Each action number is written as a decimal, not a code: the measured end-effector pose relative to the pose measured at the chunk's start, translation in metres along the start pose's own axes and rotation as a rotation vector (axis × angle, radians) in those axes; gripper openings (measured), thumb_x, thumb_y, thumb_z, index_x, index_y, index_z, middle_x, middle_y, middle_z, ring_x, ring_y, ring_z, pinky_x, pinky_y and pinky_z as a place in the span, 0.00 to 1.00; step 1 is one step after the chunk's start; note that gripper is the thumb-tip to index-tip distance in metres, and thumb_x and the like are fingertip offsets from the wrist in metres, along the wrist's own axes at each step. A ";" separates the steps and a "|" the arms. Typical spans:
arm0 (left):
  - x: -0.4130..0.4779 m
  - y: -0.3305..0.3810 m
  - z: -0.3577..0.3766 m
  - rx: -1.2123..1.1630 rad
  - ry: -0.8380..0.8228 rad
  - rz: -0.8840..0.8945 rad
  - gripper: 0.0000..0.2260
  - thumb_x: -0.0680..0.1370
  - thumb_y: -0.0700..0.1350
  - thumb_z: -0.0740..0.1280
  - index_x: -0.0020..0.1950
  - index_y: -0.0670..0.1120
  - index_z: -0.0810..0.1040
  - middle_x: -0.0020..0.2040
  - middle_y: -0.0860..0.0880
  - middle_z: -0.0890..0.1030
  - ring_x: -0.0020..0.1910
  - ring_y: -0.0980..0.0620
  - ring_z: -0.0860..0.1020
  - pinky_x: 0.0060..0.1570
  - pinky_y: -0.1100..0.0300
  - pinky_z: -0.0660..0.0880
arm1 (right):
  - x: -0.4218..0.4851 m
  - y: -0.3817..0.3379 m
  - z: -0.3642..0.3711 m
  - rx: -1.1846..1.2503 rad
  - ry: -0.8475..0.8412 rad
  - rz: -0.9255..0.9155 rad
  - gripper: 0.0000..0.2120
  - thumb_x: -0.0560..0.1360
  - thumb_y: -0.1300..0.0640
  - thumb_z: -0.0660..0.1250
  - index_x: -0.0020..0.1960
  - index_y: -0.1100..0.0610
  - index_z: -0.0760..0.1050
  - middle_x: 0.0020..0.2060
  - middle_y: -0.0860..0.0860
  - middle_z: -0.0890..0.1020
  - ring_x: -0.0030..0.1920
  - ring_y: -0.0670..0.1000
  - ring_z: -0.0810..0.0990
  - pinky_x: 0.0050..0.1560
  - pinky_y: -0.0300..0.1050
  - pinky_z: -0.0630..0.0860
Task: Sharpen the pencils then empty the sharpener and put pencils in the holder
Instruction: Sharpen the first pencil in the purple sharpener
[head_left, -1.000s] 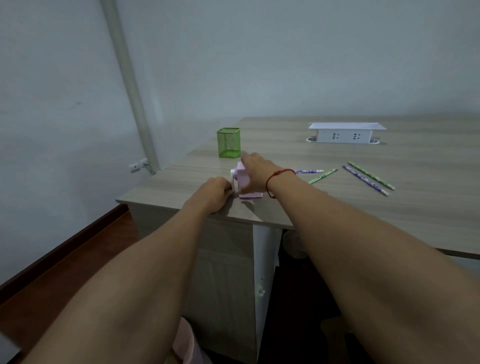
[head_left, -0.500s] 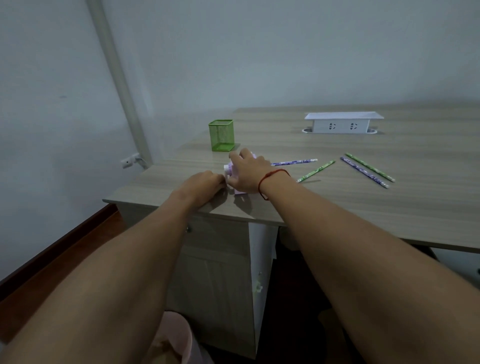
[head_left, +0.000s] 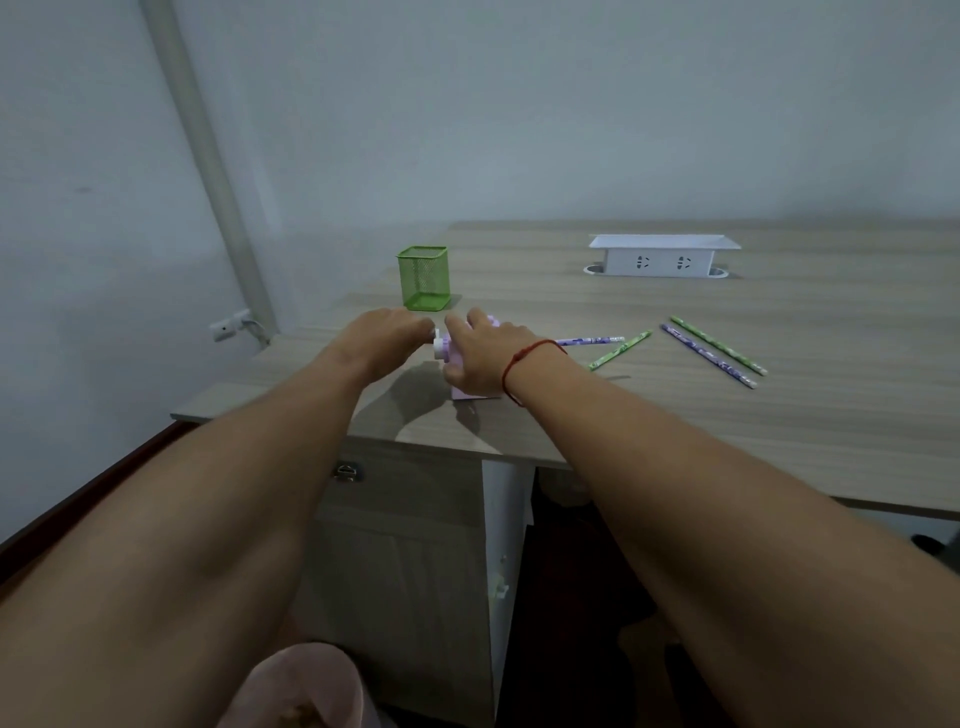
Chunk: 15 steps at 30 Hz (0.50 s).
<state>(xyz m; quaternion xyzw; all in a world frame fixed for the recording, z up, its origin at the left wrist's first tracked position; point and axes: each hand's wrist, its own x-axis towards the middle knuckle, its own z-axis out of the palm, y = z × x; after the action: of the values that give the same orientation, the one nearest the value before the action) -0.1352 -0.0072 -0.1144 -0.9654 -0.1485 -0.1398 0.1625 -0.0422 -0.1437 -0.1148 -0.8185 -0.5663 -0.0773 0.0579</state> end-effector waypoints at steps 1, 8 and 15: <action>0.002 0.000 -0.003 -0.018 0.034 0.003 0.07 0.79 0.42 0.61 0.53 0.43 0.78 0.48 0.40 0.81 0.47 0.39 0.80 0.43 0.50 0.75 | 0.001 0.001 -0.002 -0.006 0.002 0.004 0.24 0.78 0.46 0.57 0.71 0.55 0.60 0.69 0.56 0.67 0.66 0.60 0.71 0.61 0.54 0.70; -0.002 0.009 -0.014 -0.103 0.200 -0.003 0.08 0.79 0.40 0.61 0.55 0.41 0.77 0.50 0.37 0.82 0.47 0.39 0.80 0.45 0.48 0.77 | 0.005 0.003 -0.004 -0.034 -0.053 0.069 0.26 0.79 0.47 0.57 0.73 0.55 0.59 0.71 0.57 0.64 0.70 0.60 0.68 0.66 0.56 0.67; -0.037 0.027 -0.020 -0.187 0.277 -0.017 0.08 0.79 0.37 0.62 0.56 0.41 0.78 0.48 0.38 0.83 0.46 0.39 0.81 0.43 0.51 0.77 | 0.007 -0.005 -0.013 -0.024 -0.077 0.061 0.24 0.79 0.48 0.57 0.72 0.57 0.60 0.71 0.59 0.64 0.70 0.60 0.67 0.66 0.55 0.67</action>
<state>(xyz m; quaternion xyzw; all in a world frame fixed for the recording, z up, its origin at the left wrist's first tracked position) -0.1644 -0.0470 -0.1156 -0.9465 -0.1193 -0.2859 0.0897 -0.0449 -0.1376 -0.1002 -0.8383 -0.5420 -0.0509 0.0288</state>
